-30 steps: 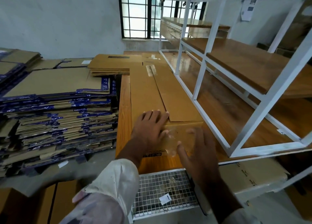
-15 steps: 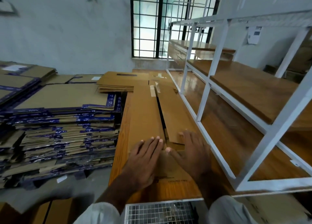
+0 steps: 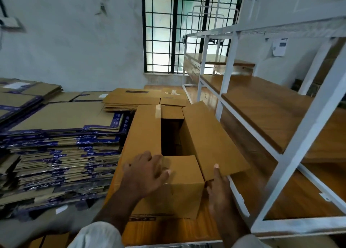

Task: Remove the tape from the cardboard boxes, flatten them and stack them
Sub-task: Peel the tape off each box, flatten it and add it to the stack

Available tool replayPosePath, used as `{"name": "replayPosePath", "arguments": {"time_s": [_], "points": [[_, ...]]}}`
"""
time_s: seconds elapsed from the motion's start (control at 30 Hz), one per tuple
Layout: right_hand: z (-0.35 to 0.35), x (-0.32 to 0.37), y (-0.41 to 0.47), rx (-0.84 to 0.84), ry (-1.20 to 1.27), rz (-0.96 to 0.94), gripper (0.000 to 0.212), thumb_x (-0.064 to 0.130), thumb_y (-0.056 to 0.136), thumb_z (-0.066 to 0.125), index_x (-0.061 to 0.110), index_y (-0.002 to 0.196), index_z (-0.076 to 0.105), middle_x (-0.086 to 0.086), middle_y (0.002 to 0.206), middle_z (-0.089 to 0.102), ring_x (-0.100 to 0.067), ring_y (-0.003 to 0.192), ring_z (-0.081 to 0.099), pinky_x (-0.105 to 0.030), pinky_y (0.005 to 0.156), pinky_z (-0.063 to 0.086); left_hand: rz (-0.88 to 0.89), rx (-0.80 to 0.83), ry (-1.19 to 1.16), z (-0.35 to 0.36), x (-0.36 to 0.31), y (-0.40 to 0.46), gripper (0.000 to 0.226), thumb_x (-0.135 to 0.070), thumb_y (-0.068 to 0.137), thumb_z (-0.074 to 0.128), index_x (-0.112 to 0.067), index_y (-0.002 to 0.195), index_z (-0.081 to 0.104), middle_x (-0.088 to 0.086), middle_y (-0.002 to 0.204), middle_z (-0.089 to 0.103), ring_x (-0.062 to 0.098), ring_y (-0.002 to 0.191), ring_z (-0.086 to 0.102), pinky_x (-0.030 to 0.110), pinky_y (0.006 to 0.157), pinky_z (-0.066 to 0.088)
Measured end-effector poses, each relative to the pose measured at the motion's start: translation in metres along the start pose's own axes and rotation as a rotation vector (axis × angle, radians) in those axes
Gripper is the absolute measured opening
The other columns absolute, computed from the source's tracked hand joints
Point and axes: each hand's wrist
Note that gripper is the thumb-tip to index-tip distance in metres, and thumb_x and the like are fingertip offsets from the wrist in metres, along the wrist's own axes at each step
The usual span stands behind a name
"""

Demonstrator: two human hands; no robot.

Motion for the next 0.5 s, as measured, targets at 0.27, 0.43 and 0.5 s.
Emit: {"name": "replayPosePath", "arguments": {"time_s": [0.27,0.43,0.5], "points": [[0.003,-0.01,0.006,0.161,-0.488,-0.395,0.021,0.041,0.1,0.06,0.031,0.118,0.055,0.003,0.115,0.065,-0.017,0.106,0.062,-0.038,0.091,0.049,-0.14,-0.101,0.052,-0.003,-0.012,-0.004,0.068,-0.066,0.092,0.051,-0.038,0.15,0.029,-0.003,0.142,0.039,0.02,0.128,0.042,0.047,0.101,0.044],[0.003,-0.013,0.013,0.186,-0.536,-0.375,0.037,0.061,0.092,0.055,0.025,0.087,0.054,-0.011,0.101,0.068,-0.022,0.088,0.064,-0.041,0.082,0.054,-0.151,-0.542,-0.176,-0.026,-0.002,-0.005,0.04,-0.044,0.101,0.045,-0.026,0.136,0.051,-0.002,0.114,0.063,0.012,0.091,0.063,0.032,0.071,0.057],[0.001,-0.014,0.015,0.181,-0.487,-0.351,0.039,0.065,0.088,0.055,0.026,0.091,0.057,-0.005,0.099,0.067,-0.025,0.094,0.066,-0.044,0.089,0.055,-0.216,-0.712,-0.313,-0.034,0.012,-0.01,0.031,-0.043,0.105,0.041,-0.024,0.123,0.057,-0.005,0.094,0.064,0.01,0.076,0.064,0.029,0.058,0.055]]}}
Point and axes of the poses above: each hand's wrist, its own y-axis towards the middle knuckle, its own z-axis out of the palm, x = y × z
